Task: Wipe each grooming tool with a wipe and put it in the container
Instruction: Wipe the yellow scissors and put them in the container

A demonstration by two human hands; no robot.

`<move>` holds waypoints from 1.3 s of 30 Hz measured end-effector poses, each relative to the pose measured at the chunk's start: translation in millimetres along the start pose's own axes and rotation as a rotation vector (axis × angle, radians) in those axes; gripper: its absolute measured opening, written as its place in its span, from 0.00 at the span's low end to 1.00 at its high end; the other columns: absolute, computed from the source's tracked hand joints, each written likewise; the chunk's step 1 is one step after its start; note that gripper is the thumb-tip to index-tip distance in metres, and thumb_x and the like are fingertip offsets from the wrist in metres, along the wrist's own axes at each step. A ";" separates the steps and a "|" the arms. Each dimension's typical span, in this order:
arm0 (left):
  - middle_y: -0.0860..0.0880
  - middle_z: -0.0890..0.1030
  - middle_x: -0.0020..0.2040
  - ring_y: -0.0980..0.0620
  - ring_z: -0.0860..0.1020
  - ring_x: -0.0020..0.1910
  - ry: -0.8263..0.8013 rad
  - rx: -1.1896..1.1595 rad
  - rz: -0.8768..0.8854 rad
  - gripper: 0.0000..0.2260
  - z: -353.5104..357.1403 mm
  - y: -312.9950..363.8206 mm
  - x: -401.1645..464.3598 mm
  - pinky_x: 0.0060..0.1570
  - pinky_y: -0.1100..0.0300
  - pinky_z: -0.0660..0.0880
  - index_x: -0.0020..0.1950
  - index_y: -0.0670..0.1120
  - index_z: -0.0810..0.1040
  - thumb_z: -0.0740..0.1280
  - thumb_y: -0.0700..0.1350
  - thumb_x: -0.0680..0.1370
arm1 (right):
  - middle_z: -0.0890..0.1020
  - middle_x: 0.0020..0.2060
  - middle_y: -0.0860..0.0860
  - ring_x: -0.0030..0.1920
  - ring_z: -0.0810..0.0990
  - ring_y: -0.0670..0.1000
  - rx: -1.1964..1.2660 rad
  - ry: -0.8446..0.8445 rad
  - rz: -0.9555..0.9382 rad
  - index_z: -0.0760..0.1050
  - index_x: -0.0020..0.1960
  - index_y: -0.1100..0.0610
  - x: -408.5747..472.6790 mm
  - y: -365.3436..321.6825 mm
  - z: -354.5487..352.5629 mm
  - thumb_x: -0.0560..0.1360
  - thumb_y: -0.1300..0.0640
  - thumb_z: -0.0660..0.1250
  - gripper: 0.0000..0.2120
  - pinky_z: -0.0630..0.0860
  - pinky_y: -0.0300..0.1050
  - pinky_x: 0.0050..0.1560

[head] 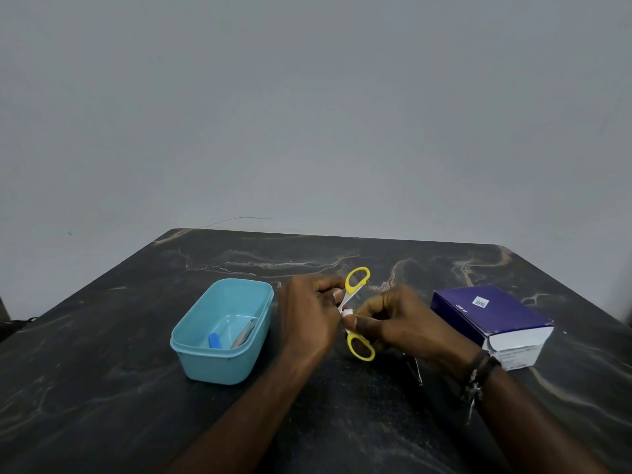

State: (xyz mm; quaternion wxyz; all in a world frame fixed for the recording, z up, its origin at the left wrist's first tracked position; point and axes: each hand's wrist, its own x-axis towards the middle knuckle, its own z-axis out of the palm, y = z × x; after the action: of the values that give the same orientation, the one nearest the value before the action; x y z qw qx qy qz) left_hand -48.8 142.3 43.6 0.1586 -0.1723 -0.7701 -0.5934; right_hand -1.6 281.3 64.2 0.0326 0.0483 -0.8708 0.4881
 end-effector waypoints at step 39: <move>0.45 0.83 0.38 0.52 0.83 0.32 -0.062 -0.189 -0.152 0.11 -9.7 0.8 8.0 0.33 0.53 0.83 0.53 0.43 0.84 0.71 0.32 0.73 | 0.85 0.34 0.56 0.32 0.77 0.47 -0.203 -0.006 -0.099 0.85 0.41 0.57 5.2 14.2 -7.7 0.75 0.52 0.70 0.09 0.73 0.44 0.35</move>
State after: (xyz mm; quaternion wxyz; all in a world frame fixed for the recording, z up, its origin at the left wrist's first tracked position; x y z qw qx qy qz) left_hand -55.2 133.7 50.2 0.0725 -0.1458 -0.7262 -0.6679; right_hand -8.4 294.9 56.7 0.0586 0.0891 -0.9124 0.3953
